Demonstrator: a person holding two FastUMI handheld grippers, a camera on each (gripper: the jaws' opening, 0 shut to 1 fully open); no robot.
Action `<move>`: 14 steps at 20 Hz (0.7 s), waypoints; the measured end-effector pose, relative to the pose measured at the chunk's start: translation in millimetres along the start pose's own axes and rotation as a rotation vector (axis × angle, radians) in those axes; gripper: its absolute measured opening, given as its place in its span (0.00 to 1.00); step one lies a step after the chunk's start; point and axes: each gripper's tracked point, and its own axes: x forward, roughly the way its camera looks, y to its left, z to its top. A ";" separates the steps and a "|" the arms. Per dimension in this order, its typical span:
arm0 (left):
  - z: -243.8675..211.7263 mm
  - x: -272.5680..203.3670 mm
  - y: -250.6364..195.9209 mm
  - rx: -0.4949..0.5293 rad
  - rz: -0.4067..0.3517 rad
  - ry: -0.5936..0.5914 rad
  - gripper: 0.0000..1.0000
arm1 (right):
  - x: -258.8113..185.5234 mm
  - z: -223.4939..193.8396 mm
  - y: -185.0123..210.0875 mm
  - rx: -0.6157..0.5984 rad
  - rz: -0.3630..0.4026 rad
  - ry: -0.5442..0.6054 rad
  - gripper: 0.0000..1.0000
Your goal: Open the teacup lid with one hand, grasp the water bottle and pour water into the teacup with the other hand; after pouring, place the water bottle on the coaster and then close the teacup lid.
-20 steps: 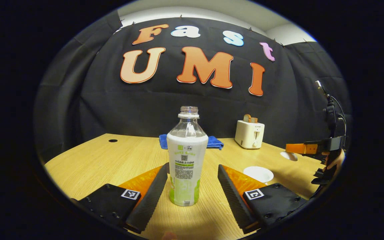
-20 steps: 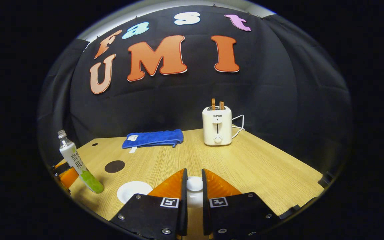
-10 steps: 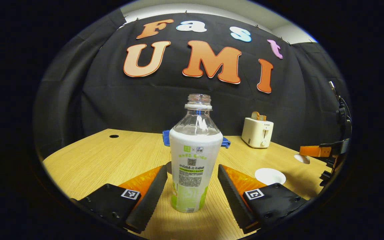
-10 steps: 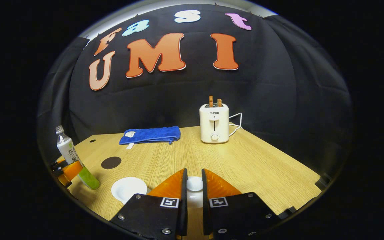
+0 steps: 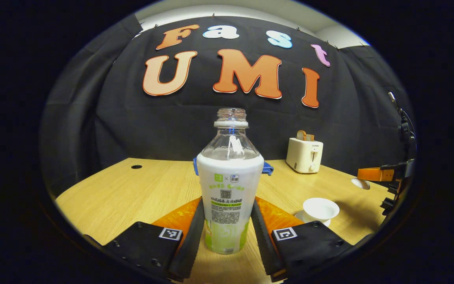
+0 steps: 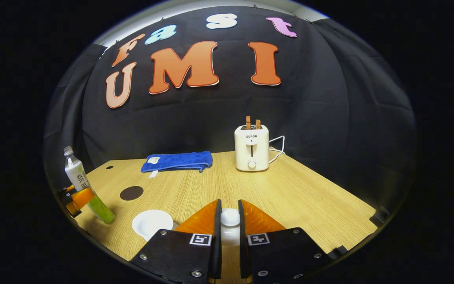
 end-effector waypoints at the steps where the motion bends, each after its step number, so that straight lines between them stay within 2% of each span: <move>1: 4.7 -1.7 0.7 0.027 0.000 -0.001 0.68 | -0.3 0.4 -0.1 -0.002 -0.001 -0.001 0.18; 5: 23.0 -5.6 -4.5 0.158 -0.009 -0.015 0.69 | -2.0 0.9 -2.0 -0.001 -0.004 -0.002 0.18; 10: 22.4 2.3 -21.7 0.381 -0.037 0.018 0.69 | -3.3 2.0 -8.9 0.012 -0.014 -0.003 0.18; 11: 20.4 5.1 -26.3 0.438 -0.052 0.029 0.67 | -3.4 2.2 -10.7 0.015 -0.016 -0.003 0.14; 12: 17.5 6.7 -31.8 0.503 -0.062 0.037 0.67 | -3.4 2.4 -12.7 0.019 -0.019 -0.003 0.18; 14: 16.0 9.7 -42.4 0.630 -0.074 0.035 0.68 | -4.6 2.5 -16.1 0.025 -0.027 -0.004 0.18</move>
